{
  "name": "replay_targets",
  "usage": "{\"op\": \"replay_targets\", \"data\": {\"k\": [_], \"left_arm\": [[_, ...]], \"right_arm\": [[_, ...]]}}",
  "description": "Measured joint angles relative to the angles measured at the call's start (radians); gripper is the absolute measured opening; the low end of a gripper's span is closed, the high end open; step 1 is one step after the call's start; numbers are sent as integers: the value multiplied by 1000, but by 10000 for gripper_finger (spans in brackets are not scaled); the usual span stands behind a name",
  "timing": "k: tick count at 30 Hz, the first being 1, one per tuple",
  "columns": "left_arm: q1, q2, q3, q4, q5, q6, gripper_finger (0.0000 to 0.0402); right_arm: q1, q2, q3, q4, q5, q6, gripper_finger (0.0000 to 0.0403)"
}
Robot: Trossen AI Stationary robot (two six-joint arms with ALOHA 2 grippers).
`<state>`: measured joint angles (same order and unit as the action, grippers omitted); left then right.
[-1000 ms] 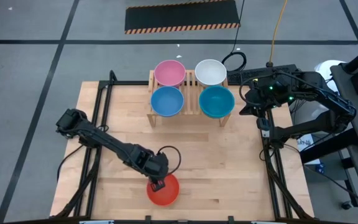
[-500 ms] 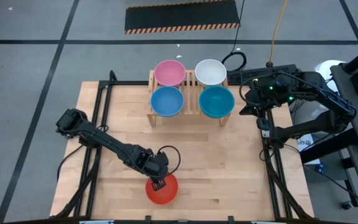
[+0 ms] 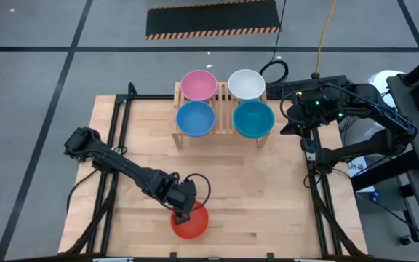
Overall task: Place and stack bowls onto a shelf
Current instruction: Stack the orange bowl on top of the left blue bowl on the shelf
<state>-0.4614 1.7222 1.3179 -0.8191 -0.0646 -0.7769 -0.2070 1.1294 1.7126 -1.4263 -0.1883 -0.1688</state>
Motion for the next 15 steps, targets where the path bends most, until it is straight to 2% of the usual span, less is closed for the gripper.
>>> {"op": "replay_targets", "data": {"k": [5, 11, 15], "left_arm": [[-2, 0, -7, -64, 12, 12, 81], [-2, 0, -7, -68, 70, 25, 81], [-2, 0, -7, -68, 73, 35, 81]], "right_arm": [[0, 0, 0, 0, 0, 0, 0], [0, 0, 0, 0, 0, 0, 0], [0, 0, 0, 0, 0, 0, 0]]}}
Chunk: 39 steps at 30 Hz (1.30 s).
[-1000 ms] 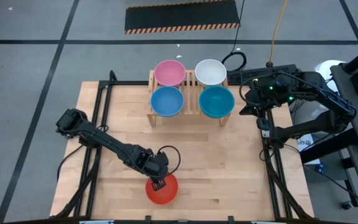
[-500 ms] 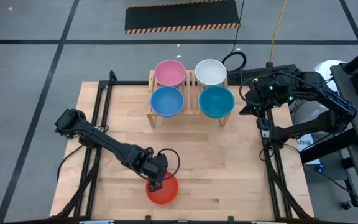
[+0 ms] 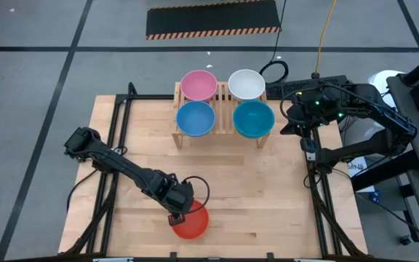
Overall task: Place and stack bowls onto a shelf
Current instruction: Stack the orange bowl on top of the left blue bowl on the shelf
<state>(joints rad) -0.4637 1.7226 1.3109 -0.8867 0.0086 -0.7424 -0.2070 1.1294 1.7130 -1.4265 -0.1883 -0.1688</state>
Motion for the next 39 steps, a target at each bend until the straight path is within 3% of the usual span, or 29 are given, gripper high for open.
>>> {"op": "replay_targets", "data": {"k": [12, 39], "left_arm": [[5, 58, 0, -2, 18, -11, 81], [5, 58, 0, 7, -13, -25, 81]], "right_arm": [[0, 0, 0, 0, 0, -4, 0], [0, 0, 0, 0, 0, -4, 0]]}}
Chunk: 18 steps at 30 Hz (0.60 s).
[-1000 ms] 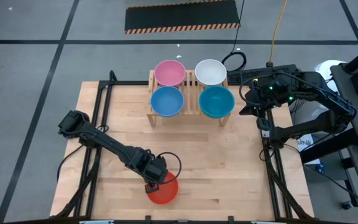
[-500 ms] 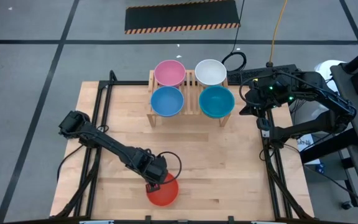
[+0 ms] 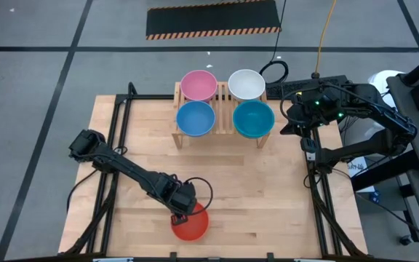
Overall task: Place and stack bowls onto a shelf
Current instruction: Stack the orange bowl on top of the left blue bowl on the shelf
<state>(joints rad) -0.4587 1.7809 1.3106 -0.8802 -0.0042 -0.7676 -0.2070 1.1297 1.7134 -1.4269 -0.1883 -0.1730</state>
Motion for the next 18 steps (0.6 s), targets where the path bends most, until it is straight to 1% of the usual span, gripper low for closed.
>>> {"op": "replay_targets", "data": {"k": [3, 6, 12, 18], "left_arm": [[0, 6, 0, 9, 8, -2, 81], [3, 21, -1, 19, 41, -12, 81], [-2, 78, -1, 46, 73, -1, 81], [4, 83, 0, 75, 83, -5, 81]], "right_arm": [[0, 0, 0, 0, 0, 0, 0], [0, 0, 0, 0, 0, 0, 0], [0, 0, 0, 0, 0, 0, 0], [0, 0, 0, 0, 0, 0, 0]]}}
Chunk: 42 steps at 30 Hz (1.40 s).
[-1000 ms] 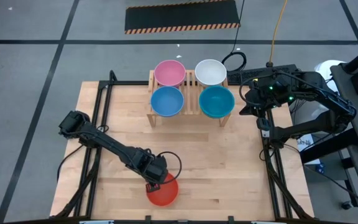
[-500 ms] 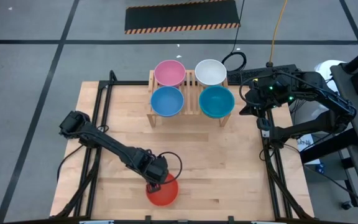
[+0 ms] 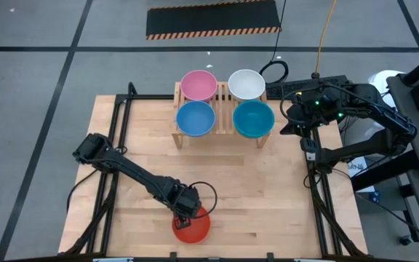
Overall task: Place and stack bowls onto a shelf
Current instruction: Stack the orange bowl on top of the left blue bowl on the shelf
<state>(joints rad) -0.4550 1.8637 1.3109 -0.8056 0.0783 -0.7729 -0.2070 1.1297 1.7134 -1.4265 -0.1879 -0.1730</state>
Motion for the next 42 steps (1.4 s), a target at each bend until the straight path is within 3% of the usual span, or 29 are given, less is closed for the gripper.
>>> {"op": "replay_targets", "data": {"k": [18, 24, 32, 37, 42], "left_arm": [[18, 0, 0, -6, 2, -35, 78], [18, 0, 0, -5, 26, -19, 14], [19, 0, 0, -14, 23, -24, 6], [31, -29, 3, -152, 36, 11, 5], [58, -143, 2, -255, 31, 3, 4]], "right_arm": [[0, 0, 0, 0, 2, -24, 0], [0, 0, 0, 0, 2, -24, 0], [0, 0, 0, 1, 2, -26, 0], [0, 0, 0, 1, 2, -26, 0], [0, 0, 0, 1, 2, -30, 0]]}}
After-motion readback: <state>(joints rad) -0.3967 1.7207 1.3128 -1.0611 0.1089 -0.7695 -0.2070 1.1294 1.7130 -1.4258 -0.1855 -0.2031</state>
